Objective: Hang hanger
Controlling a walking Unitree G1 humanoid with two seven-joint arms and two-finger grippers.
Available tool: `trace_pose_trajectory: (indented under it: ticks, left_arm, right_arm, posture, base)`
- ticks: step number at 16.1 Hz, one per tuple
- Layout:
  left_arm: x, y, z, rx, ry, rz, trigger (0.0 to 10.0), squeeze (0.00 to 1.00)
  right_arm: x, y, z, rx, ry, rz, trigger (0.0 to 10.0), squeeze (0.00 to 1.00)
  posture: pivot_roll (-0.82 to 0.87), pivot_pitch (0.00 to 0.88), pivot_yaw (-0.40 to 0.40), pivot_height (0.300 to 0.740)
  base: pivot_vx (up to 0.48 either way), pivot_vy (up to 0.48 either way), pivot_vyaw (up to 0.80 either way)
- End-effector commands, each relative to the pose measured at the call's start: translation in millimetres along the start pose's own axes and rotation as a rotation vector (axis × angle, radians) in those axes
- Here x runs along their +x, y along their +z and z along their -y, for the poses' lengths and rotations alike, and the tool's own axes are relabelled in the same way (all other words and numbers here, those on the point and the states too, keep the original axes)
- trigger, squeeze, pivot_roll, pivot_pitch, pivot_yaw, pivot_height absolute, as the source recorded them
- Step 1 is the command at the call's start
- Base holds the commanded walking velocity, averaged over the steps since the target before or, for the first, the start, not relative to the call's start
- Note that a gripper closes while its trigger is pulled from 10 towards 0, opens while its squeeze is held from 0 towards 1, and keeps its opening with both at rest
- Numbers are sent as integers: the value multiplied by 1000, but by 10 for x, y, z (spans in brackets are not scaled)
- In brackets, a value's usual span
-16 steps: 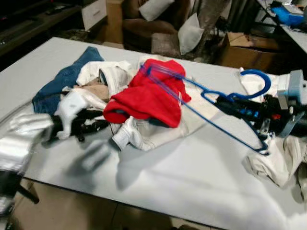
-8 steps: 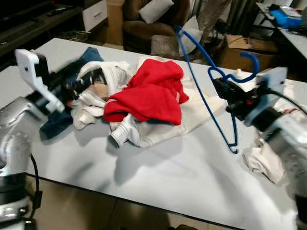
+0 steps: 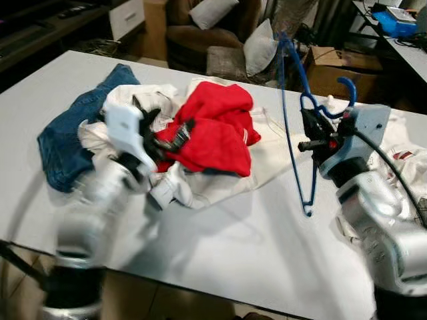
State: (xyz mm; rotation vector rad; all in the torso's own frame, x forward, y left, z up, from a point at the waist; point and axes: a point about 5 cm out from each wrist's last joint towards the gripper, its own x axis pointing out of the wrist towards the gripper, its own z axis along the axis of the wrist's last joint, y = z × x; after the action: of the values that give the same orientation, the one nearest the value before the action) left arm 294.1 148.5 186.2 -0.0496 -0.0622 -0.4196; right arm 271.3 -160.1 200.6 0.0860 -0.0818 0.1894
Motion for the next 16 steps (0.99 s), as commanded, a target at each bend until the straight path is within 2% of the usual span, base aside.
trace_pose_trajectory:
  ticks: [1, 4, 6, 8, 11, 16]
  left_arm:
    - [0, -16, 13, 25, 24, -7, 10000, 0]
    - [-58, -69, 42, 60, 22, -49, 10000, 0]
    - [-91, -108, 40, 74, 41, -50, 10000, 0]
    - [-59, -117, 68, 76, 35, -50, 10000, 0]
    - [-79, -142, 119, 66, 13, -59, 10000, 0]
    - [-101, -190, 140, 57, 17, -69, 10000, 0]
  right_arm:
    - [-41, -25, 6, -3, -38, -9, 10000, 0]
    - [-124, -152, -56, 96, -106, -39, 10000, 0]
    - [-140, -148, -100, 117, -97, -9, 10000, 0]
    - [-109, -180, -80, 83, -106, -18, 10000, 0]
    - [-116, -161, -66, 88, -115, -2, 10000, 0]
    - [-103, -173, -99, 57, -101, -4, 10000, 0]
  posture:
    - [-128, 1, -49, 740]
    - [-118, 11, -57, 740]
    - [-116, 0, -62, 740]
    - [-110, 0, -64, 740]
    - [-109, 0, -72, 740]
    - [-111, 0, -66, 740]
  base:
    - [0, 0, 0]
    - [0, 0, 0]
    - [0, 0, 0]
    - [0, 0, -794]
    - [0, 0, -669]
    - [-283, 0, 0]
